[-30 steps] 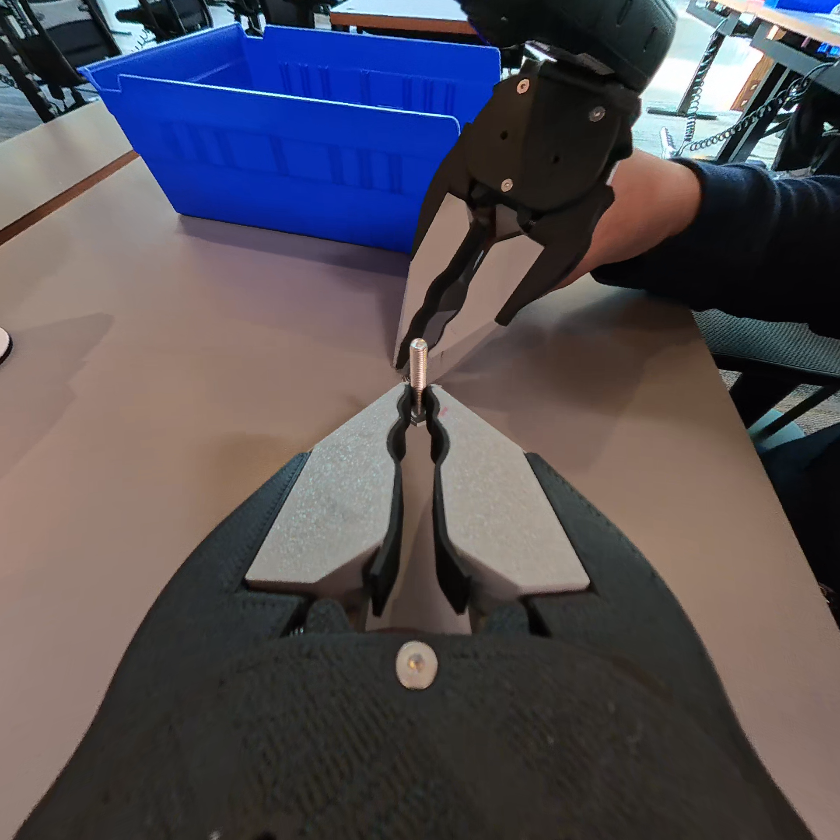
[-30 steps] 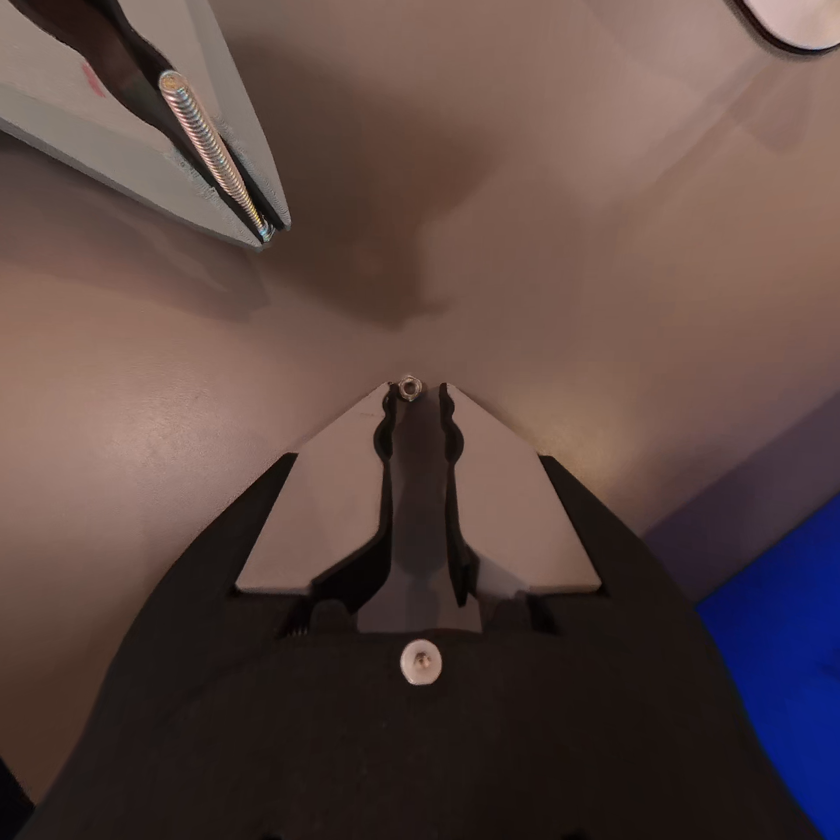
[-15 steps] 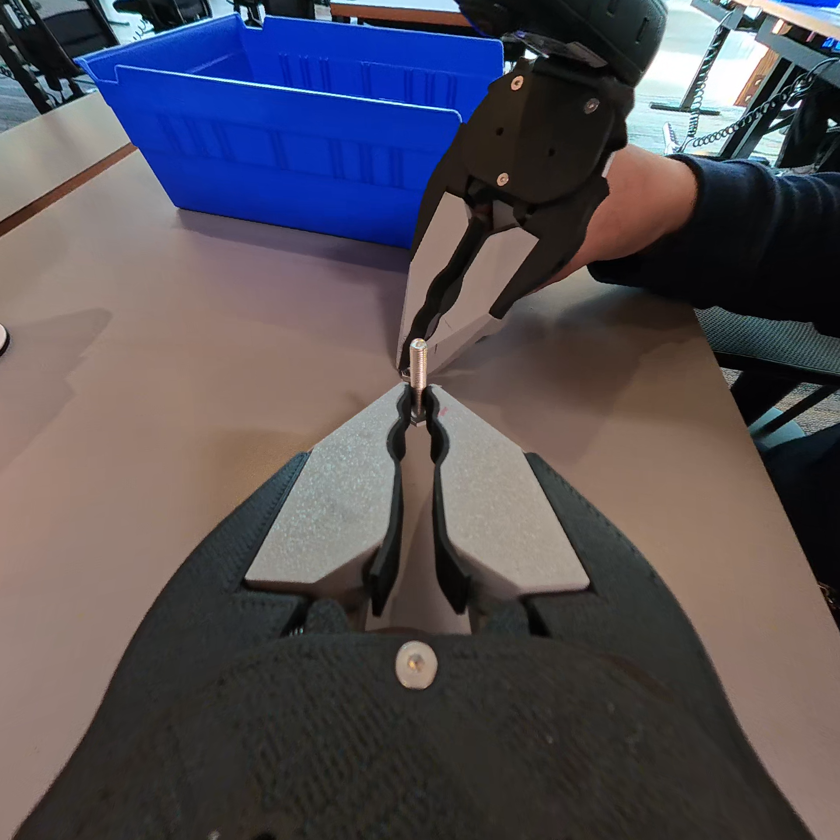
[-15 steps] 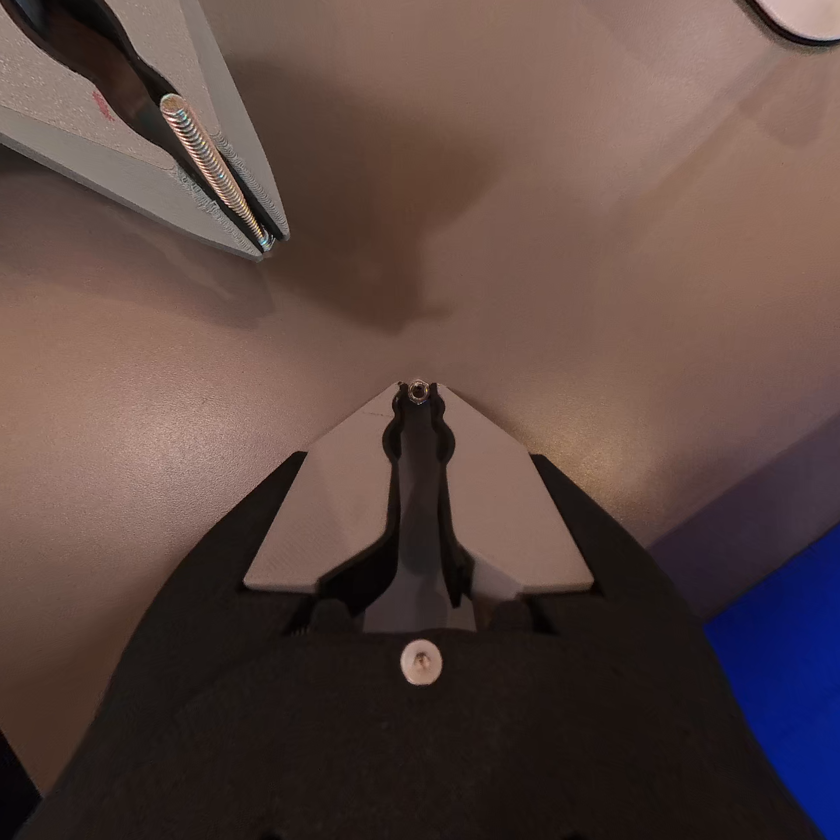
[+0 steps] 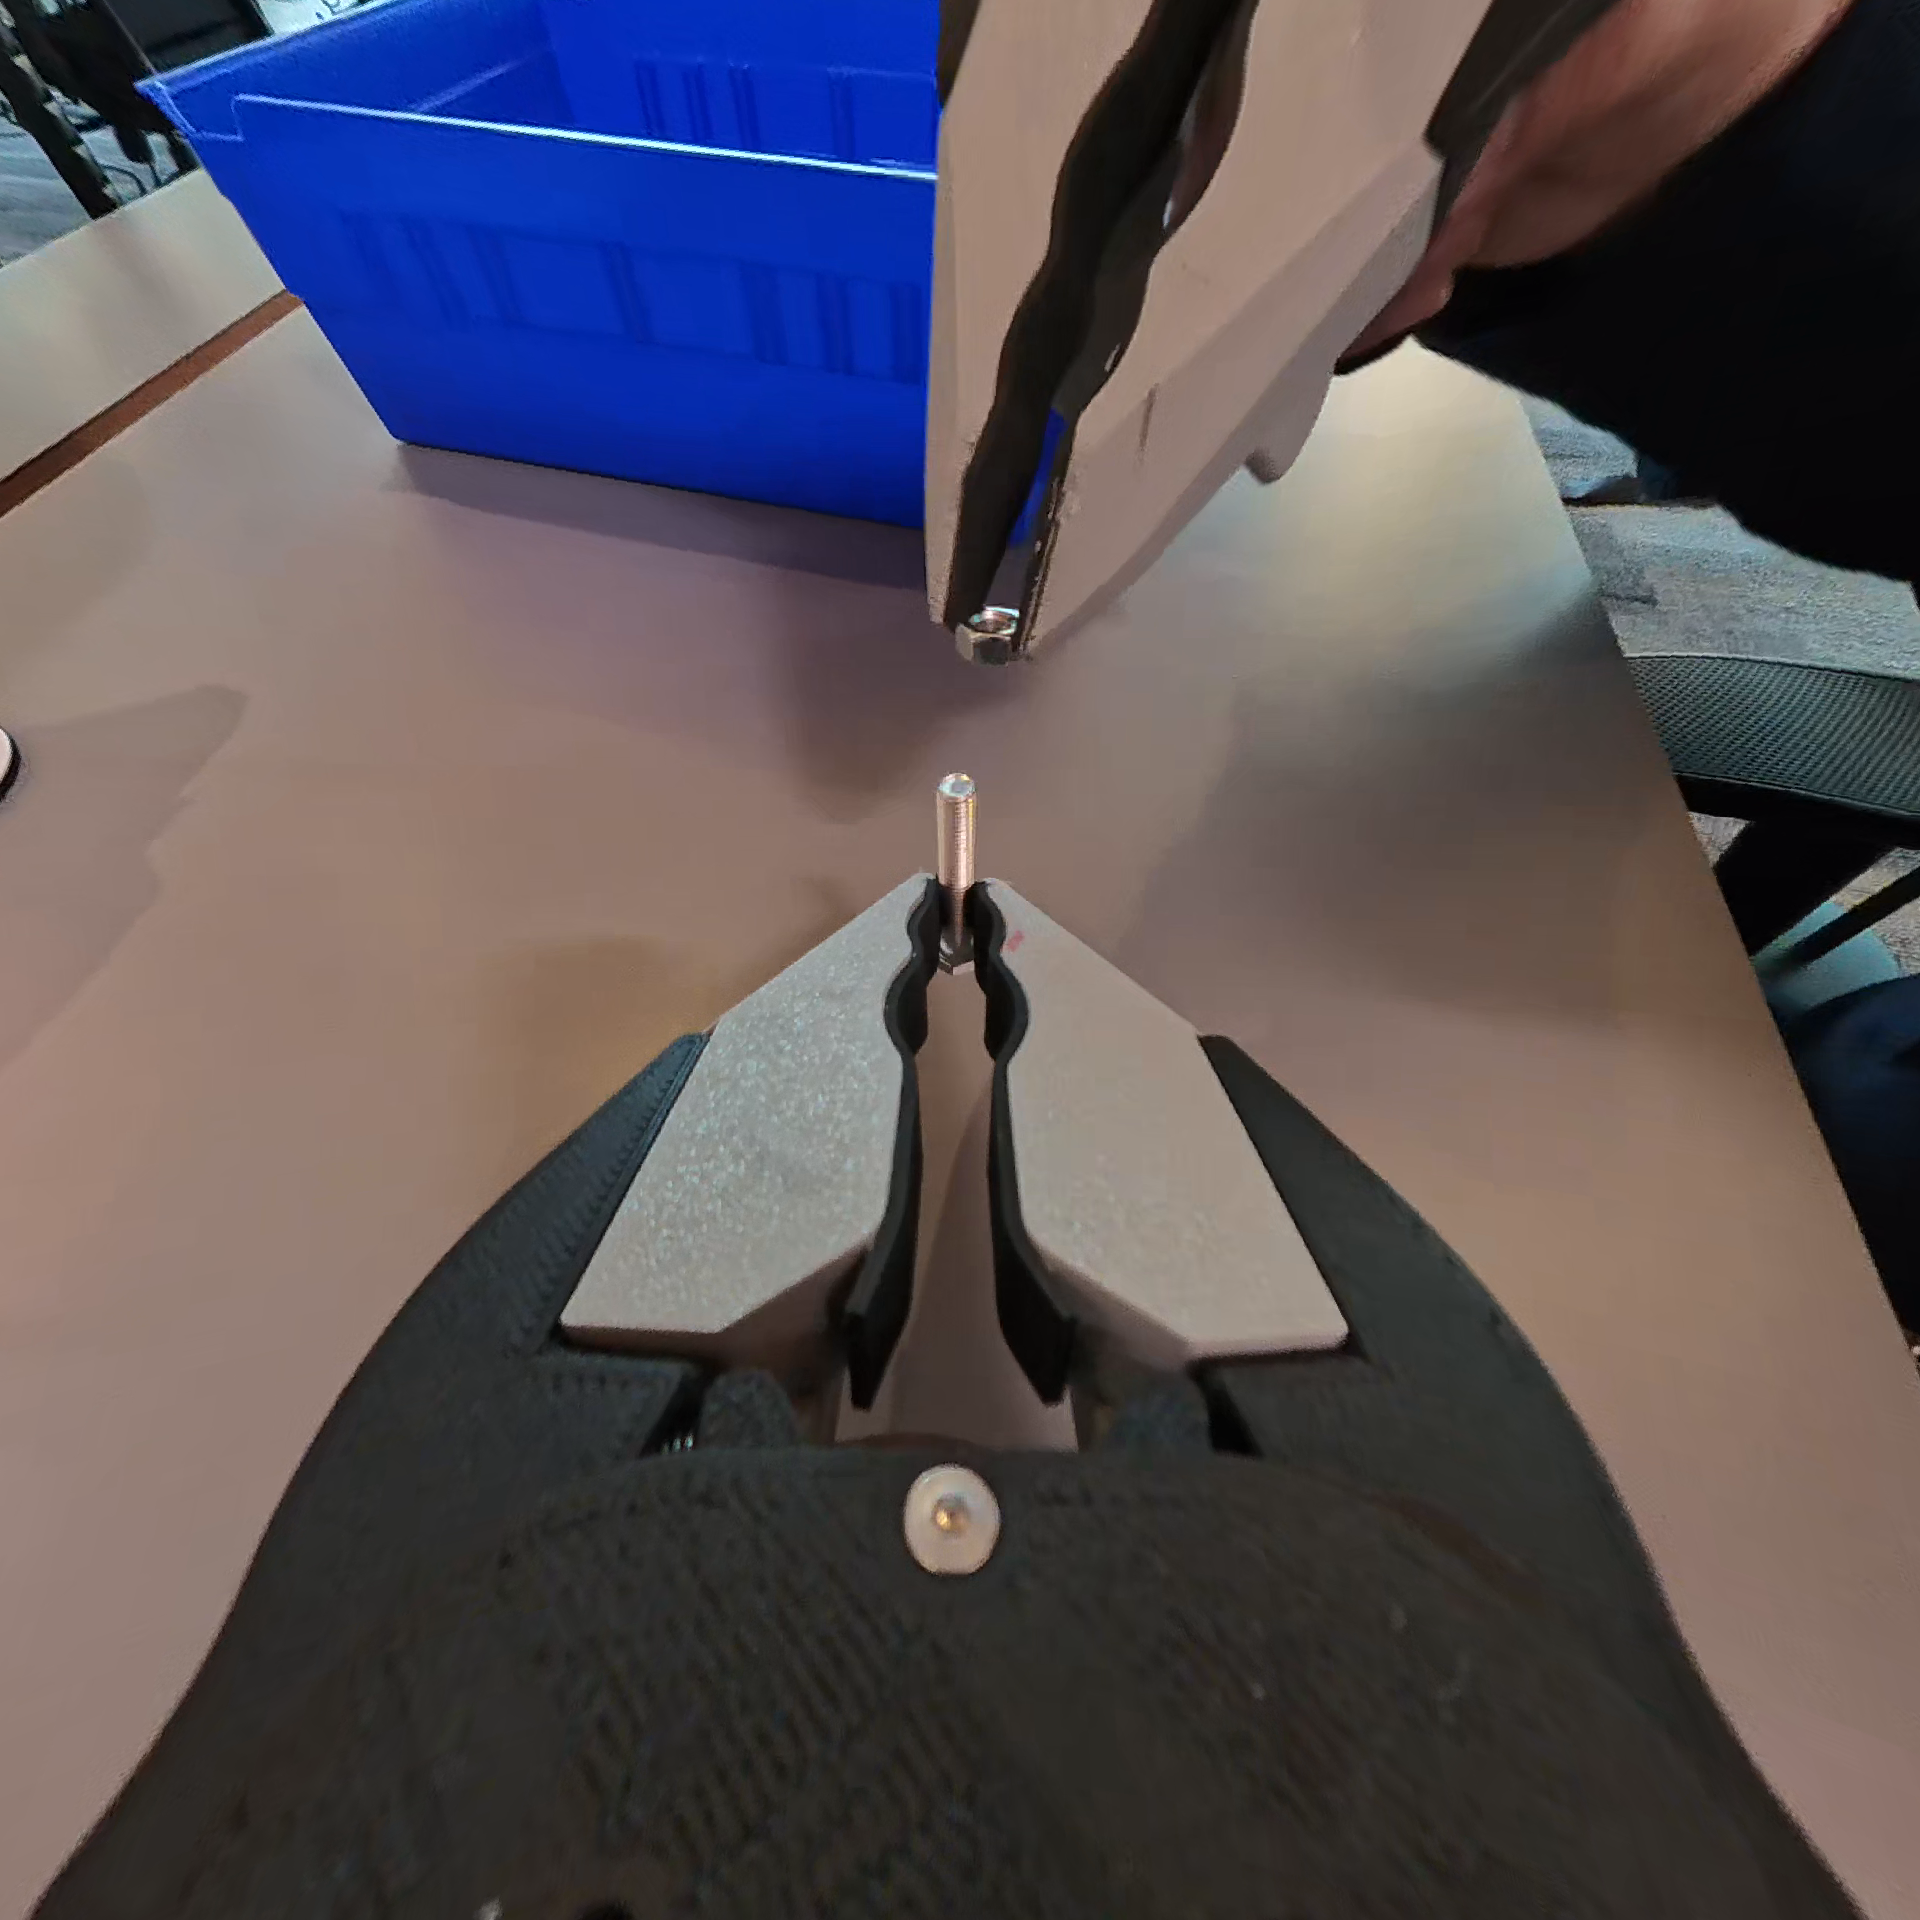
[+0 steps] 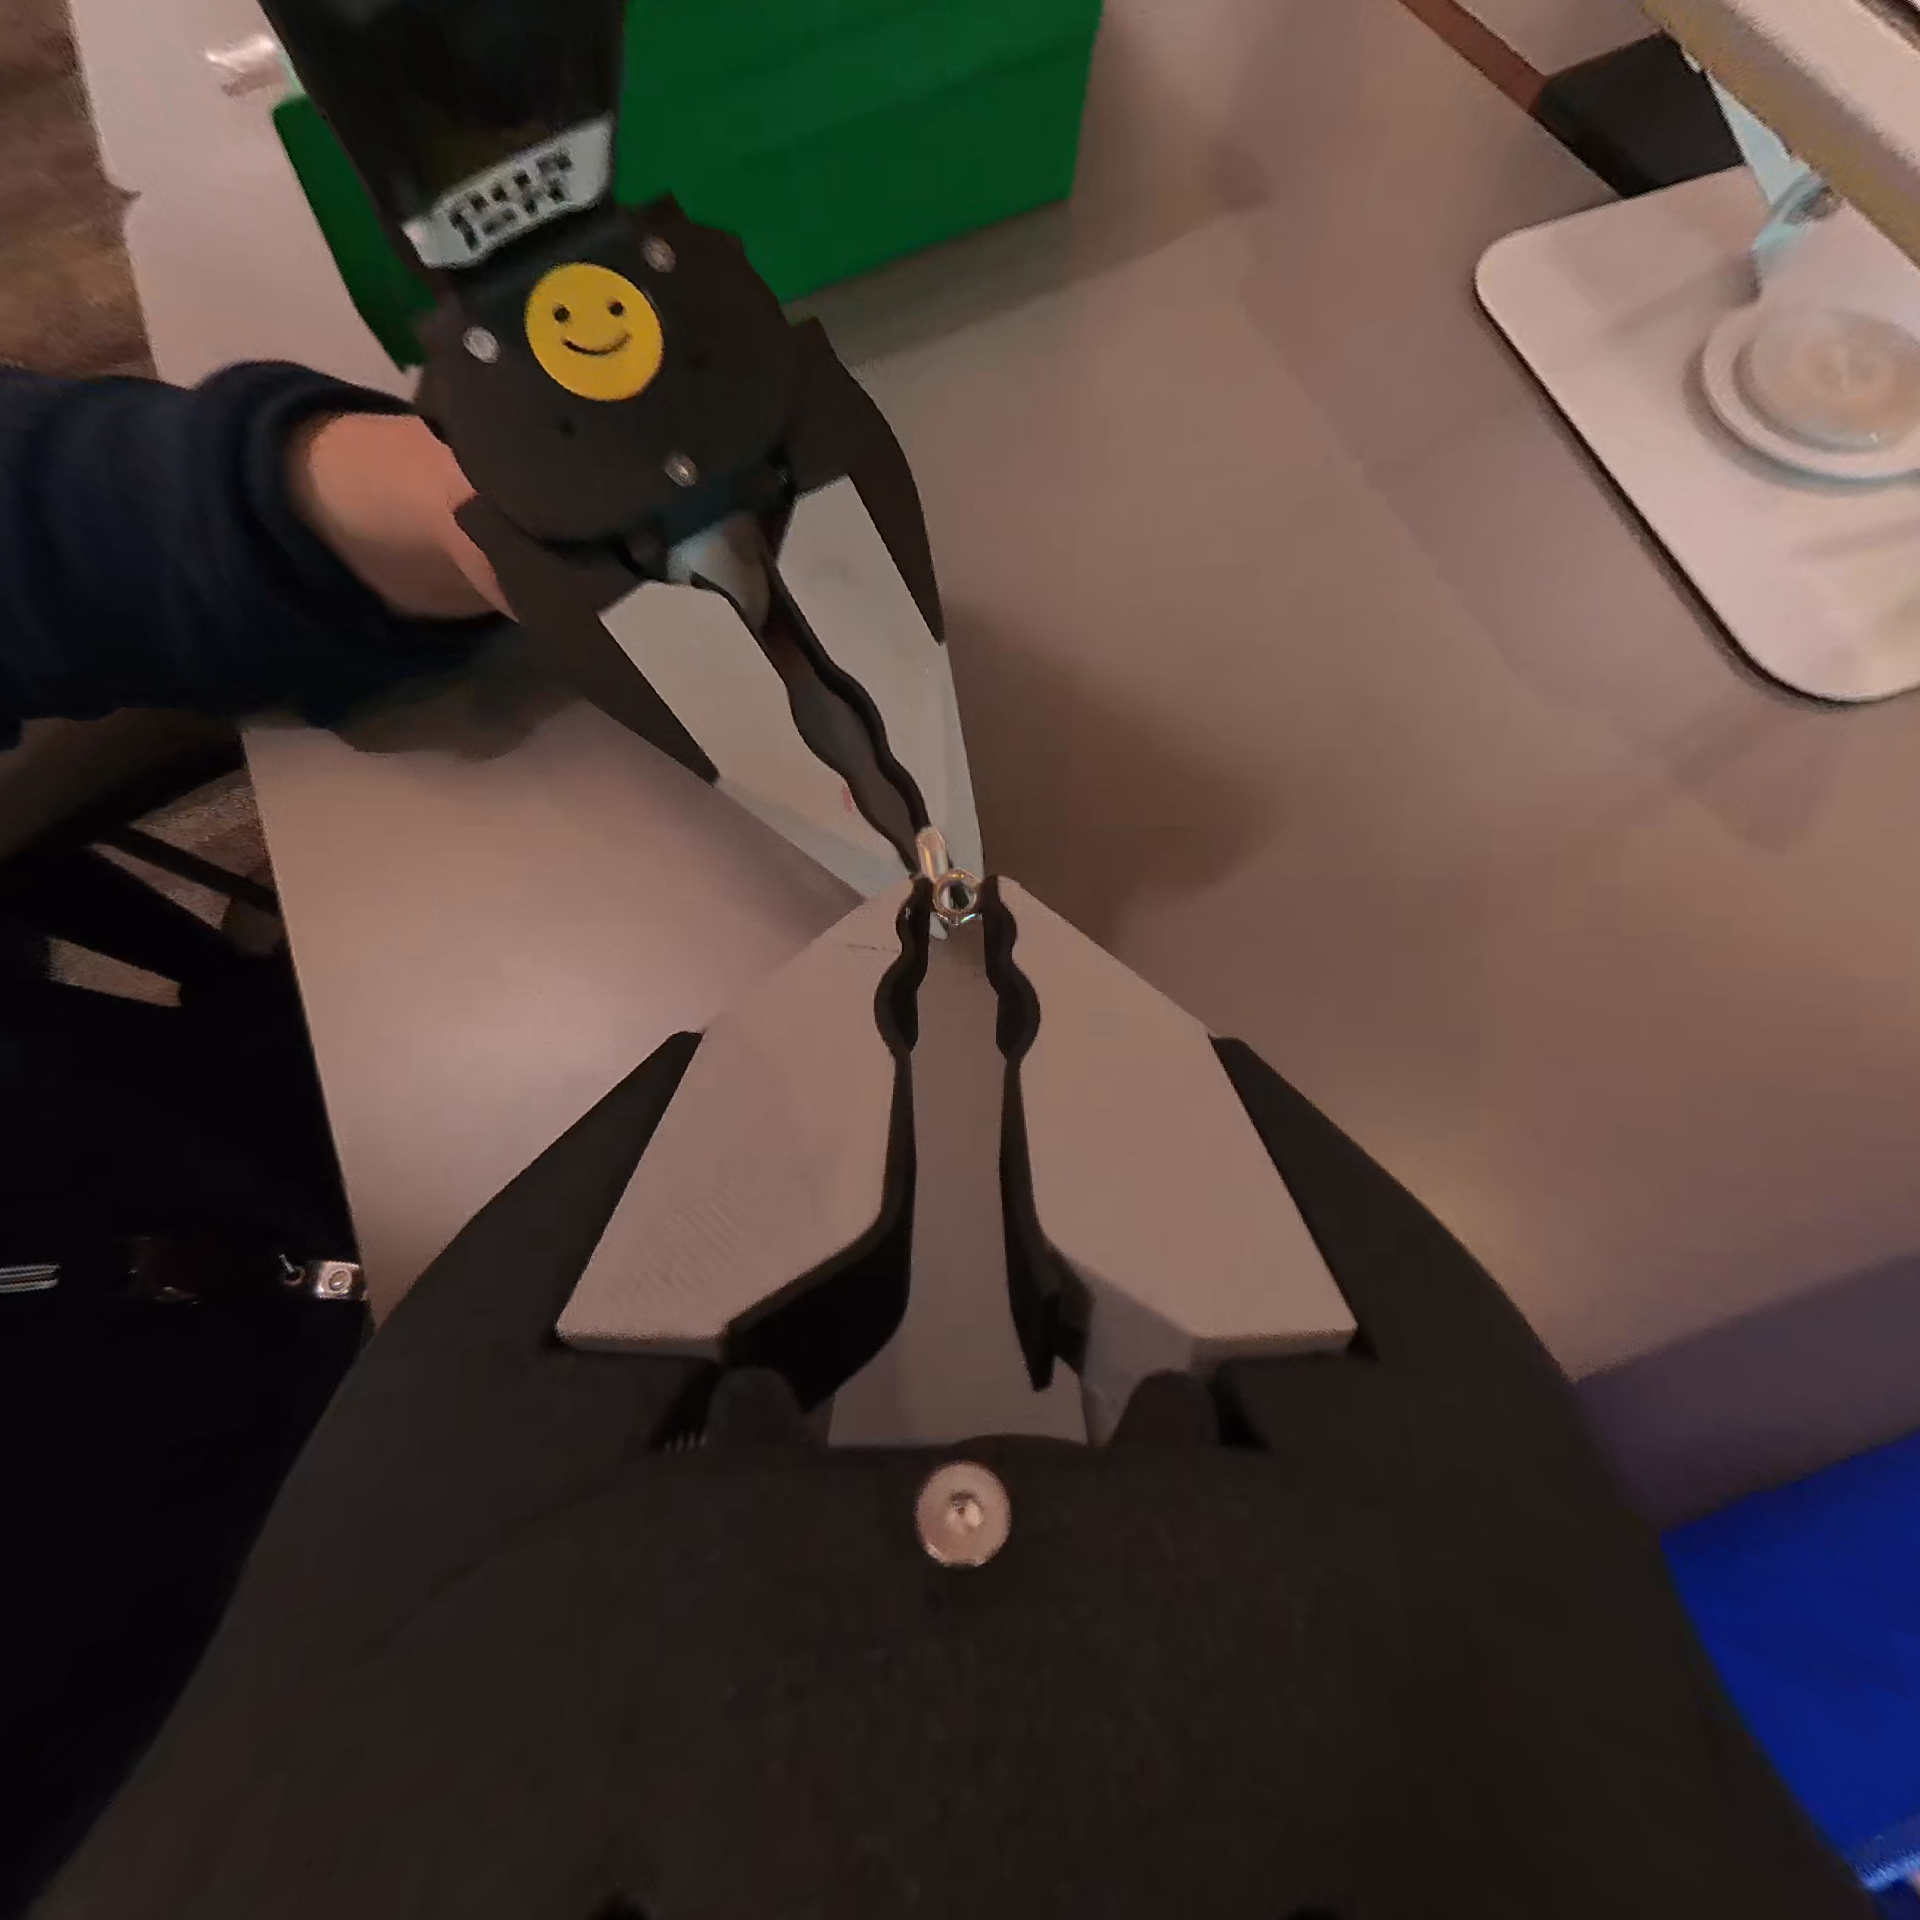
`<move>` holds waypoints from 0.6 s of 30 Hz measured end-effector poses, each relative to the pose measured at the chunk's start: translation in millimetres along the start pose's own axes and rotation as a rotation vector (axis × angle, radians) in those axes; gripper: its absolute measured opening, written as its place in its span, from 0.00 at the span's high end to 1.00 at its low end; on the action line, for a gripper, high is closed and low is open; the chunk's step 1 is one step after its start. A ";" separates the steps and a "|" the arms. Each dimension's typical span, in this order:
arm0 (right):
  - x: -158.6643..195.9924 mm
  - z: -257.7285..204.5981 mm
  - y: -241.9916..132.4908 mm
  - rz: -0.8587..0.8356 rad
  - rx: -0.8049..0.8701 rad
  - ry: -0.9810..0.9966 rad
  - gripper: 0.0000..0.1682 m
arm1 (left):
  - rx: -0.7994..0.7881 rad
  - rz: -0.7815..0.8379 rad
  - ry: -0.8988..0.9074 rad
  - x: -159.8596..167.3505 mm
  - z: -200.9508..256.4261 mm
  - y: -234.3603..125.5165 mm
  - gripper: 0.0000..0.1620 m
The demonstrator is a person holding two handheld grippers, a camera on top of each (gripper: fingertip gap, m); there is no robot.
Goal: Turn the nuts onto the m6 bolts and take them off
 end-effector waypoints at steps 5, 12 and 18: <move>-8.9 -5.3 7.0 -0.021 -0.019 -0.061 0.96 | 0.004 0.005 0.000 -0.6 1.1 -0.1 0.98; -4.5 -5.6 13.0 -0.055 -0.028 -0.083 0.96 | 0.006 0.003 0.003 -0.3 1.5 0.1 0.98; -5.5 -6.1 14.7 -0.067 -0.027 -0.094 0.96 | 0.005 0.000 0.008 -0.3 2.1 0.4 0.98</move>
Point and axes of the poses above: each gripper's, where its closed fingertips meet, y out along the fingers, x out of its underside, z = x × y across the jaws, the point moved 1 cm from there along -y, back along the fingers, and after that the axes turned 11 degrees about -y, right-handed, at the moved point
